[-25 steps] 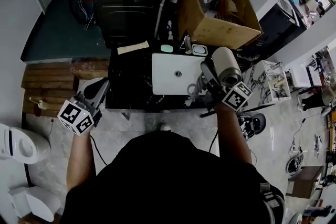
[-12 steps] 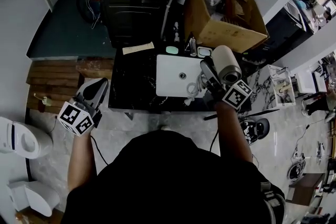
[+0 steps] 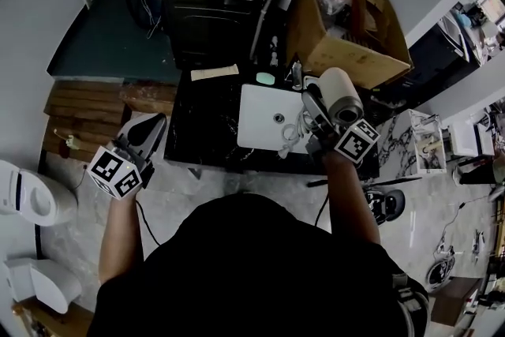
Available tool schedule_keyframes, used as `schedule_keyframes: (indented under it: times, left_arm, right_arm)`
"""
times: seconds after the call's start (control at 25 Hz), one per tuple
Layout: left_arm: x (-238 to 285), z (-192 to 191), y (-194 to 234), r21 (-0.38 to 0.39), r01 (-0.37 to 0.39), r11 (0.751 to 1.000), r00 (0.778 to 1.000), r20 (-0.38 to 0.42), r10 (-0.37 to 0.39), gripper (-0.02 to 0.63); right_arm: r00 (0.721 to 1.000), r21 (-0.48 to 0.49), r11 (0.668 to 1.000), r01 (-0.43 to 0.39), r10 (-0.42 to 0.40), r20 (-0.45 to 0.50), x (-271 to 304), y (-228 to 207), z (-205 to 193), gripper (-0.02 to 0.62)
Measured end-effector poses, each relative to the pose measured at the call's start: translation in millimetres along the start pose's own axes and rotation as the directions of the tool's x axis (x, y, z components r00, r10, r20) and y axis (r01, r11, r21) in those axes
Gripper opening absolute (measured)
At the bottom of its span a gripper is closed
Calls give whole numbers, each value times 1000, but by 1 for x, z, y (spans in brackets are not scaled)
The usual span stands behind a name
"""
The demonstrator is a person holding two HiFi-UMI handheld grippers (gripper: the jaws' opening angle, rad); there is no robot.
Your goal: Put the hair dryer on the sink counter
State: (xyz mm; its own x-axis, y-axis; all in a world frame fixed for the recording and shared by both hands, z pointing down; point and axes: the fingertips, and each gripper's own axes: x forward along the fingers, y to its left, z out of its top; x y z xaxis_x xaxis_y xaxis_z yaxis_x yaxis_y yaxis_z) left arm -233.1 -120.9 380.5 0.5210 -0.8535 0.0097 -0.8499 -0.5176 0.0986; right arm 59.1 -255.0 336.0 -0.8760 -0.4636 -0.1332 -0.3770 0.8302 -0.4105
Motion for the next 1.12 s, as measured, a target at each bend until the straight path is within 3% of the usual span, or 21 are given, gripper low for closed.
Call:
schedule_keyframes:
  times: [0.6, 1.12]
  left_arm:
    - [-15, -2, 4, -3, -160, 987, 987, -13, 160, 15]
    - [-32, -14, 10, -23, -319, 948, 948, -35, 318, 15]
  right_arm:
    - [985, 50, 994, -101, 107, -133, 62, -30, -30, 167]
    - [949, 146, 987, -62, 104, -298, 120, -83, -86, 167]
